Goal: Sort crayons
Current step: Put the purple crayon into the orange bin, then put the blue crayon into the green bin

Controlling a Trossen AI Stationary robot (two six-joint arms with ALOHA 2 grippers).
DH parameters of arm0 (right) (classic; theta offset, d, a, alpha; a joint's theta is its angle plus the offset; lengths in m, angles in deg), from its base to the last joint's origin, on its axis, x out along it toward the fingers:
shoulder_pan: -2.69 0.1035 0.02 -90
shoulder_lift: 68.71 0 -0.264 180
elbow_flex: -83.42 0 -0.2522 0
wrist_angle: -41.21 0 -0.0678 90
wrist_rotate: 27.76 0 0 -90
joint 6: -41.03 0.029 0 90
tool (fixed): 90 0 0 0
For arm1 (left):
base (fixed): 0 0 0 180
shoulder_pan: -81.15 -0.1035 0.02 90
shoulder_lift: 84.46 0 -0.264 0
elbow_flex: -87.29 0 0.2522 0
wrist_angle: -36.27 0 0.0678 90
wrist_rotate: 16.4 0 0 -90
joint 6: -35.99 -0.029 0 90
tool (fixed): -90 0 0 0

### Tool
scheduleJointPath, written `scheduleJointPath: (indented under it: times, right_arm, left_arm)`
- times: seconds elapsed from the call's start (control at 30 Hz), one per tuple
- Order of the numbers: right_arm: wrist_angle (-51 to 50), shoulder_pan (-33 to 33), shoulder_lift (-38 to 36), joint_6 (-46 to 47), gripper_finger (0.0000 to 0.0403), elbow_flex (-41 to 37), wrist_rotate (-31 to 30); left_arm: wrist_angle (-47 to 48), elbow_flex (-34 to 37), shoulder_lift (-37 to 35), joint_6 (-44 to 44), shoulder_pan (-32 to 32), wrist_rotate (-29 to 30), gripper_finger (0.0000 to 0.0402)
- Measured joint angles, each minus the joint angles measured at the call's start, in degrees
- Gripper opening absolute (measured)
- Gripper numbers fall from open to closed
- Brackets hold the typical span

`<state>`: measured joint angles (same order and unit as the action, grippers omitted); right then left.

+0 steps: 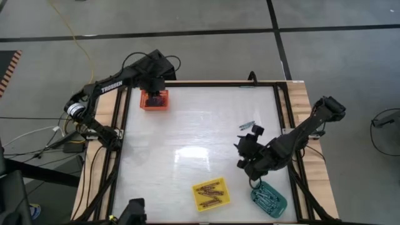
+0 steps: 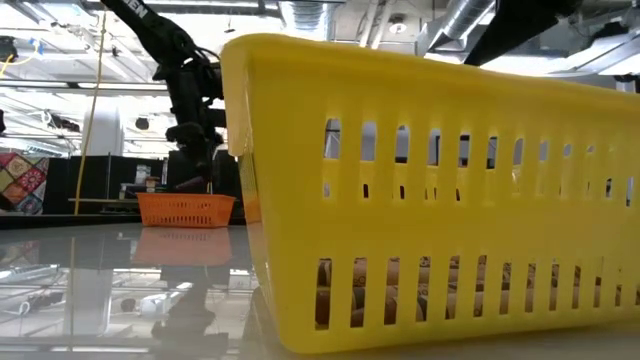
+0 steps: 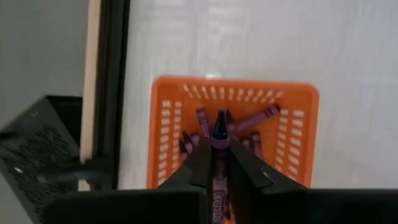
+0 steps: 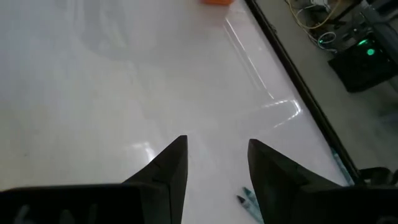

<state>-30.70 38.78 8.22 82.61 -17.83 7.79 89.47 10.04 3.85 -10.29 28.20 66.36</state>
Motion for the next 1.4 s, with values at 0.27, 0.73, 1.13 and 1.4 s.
scheduleJointPath:
  times: [0.27,0.73,1.13,1.4]
  right_arm:
    - [-7.9,-3.4,-3.9,0.9,0.0163,0.0,0.5]
    - [-16.4,-11.8,-3.8,-15.7,0.0163,0.0,17.3]
    - [-10.3,-27.9,-4.7,-36.6,0.0163,-6.7,28.6]
    - [-1.1,-38.2,-7.1,-45.0,0.0163,-17.5,32.5]
  left_arm:
    - [2.8,0.0,2.7,0.0,-2.2,-0.5,0.0042]
    - [3.7,0.1,2.4,6.9,0.2,-2.5,0.0097]
    - [-2.7,0.0,-4.7,12.6,19.3,-2.6,0.0110]
    - [-8.1,0.0,-5.9,17.2,35.7,-1.1,0.0110]
